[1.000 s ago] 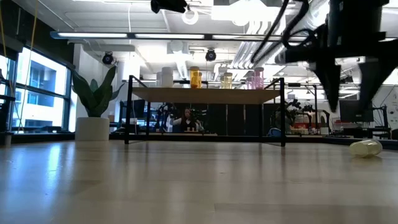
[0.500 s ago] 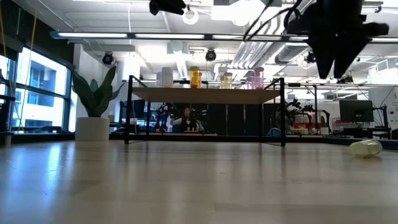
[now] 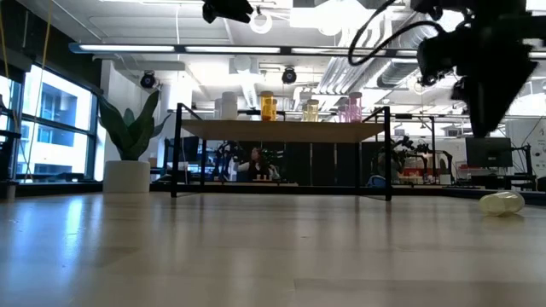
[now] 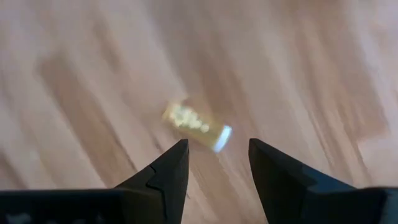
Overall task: Pick and place medicine bottles onto shelf by color
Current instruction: Put the yellow pill bottle on the shelf aligned with the other yellow pill bottle
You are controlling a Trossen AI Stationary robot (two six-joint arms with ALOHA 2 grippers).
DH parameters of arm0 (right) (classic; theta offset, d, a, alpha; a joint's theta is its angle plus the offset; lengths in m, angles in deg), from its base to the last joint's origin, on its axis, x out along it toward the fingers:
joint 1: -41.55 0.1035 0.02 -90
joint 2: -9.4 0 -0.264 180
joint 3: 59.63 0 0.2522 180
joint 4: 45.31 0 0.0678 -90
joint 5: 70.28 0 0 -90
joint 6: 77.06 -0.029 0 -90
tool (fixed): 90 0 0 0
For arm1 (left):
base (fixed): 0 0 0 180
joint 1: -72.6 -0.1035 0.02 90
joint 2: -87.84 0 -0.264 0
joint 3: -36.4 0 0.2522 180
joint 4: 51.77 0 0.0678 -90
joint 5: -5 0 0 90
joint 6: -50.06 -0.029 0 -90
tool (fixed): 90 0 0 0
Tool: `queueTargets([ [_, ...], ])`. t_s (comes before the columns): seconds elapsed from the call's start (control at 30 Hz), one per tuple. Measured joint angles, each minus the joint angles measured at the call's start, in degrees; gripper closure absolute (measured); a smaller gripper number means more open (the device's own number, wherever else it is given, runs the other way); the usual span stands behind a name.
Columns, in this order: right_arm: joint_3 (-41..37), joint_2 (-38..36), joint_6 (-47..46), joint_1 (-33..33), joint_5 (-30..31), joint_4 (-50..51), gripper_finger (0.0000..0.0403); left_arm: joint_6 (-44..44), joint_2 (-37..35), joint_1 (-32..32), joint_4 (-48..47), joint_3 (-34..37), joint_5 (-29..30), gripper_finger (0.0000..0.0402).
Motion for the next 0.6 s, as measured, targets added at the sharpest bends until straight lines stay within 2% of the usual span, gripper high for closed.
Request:
queueTargets([
  [0.13, -3.6, 0.1, 19.8, -0.2, -3.1, -5.1, 0.0245, 0.1, 0.0, 0.0, 0.0, 0.0, 0.0, 0.0243],
  [0.23, -6.5, 0.1, 27.9, -0.2, -5.0, -10.5, 0.0245, 1.3, 0.0, 0.0, 0.0, 0.0, 0.0, 0.0243],
  [0.43, -7.1, 1.8, 33.5, -0.2, -5.4, -14.0, 0.0245, 2.9, 0.0, 0.0, -0.5, 0.0, 0.0, 0.0243],
  [0.6, -7.1, 6.0, 38.2, -0.2, -8.5, -18.6, 0.0245, 3.0, 0.0, 0.0, -0.5, 0.0, 0.0, 0.0243],
])
